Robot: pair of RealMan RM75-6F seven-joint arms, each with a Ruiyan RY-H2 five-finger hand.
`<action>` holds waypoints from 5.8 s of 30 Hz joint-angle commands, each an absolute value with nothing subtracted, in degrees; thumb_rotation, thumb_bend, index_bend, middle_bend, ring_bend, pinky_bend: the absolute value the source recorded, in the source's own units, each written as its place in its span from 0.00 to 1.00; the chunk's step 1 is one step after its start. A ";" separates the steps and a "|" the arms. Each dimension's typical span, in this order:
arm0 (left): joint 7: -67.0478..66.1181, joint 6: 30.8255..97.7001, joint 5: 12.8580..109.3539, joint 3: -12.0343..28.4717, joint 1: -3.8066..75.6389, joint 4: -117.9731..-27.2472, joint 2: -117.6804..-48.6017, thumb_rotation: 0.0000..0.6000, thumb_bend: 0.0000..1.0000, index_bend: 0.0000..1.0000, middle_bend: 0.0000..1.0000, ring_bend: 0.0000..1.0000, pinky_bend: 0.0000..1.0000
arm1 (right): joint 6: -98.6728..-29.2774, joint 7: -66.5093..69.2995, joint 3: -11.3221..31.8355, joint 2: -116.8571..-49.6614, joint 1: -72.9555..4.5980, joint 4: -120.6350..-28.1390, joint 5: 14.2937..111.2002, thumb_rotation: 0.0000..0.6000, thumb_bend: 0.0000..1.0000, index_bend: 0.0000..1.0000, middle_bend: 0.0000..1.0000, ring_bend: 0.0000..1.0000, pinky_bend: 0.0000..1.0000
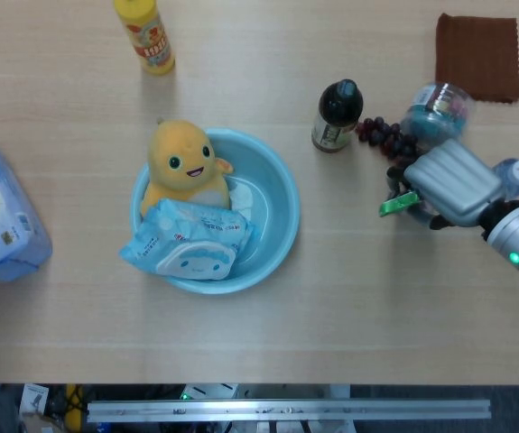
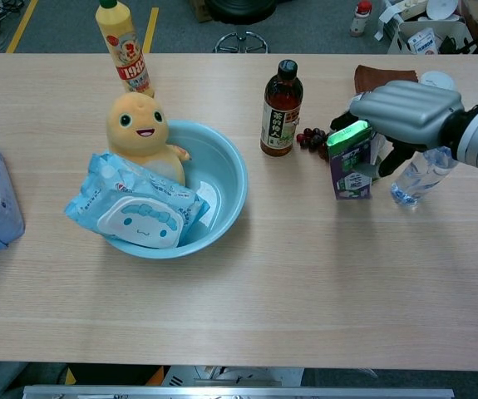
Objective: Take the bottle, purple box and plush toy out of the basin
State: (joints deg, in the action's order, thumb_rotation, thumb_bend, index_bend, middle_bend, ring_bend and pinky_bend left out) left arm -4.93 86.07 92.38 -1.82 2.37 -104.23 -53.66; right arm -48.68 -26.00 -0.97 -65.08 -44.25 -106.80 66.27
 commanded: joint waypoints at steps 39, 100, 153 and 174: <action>1.77 69.07 92.74 3.83 18.86 -105.98 -53.40 1.00 0.28 0.01 0.10 0.10 0.13 | -72.90 -10.30 2.72 -52.06 -27.68 -114.67 85.21 1.00 0.37 0.10 0.24 0.26 0.48; -15.86 38.27 56.74 5.55 50.97 -97.74 -69.92 1.00 0.25 0.17 0.16 0.28 0.52 | -71.85 -2.36 5.61 -50.46 -22.42 -110.99 87.15 1.00 0.37 0.11 0.25 0.27 0.48; 7.66 58.90 71.89 11.57 37.81 -85.31 -67.02 1.00 0.27 0.51 0.46 0.55 0.79 | -72.85 0.39 6.03 -51.30 -20.26 -110.39 87.90 1.00 0.37 0.12 0.26 0.27 0.48; -2.01 61.09 72.34 6.43 32.75 -90.23 -64.87 1.00 0.27 0.08 0.08 0.00 0.22 | -75.77 2.71 5.19 -50.52 -16.90 -108.27 86.73 1.00 0.37 0.12 0.26 0.27 0.48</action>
State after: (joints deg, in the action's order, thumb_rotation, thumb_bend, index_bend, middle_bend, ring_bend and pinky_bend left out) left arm -1.08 58.98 71.03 7.09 34.22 -88.39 -65.65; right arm -75.29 2.69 5.27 -50.56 -17.31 -108.53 86.97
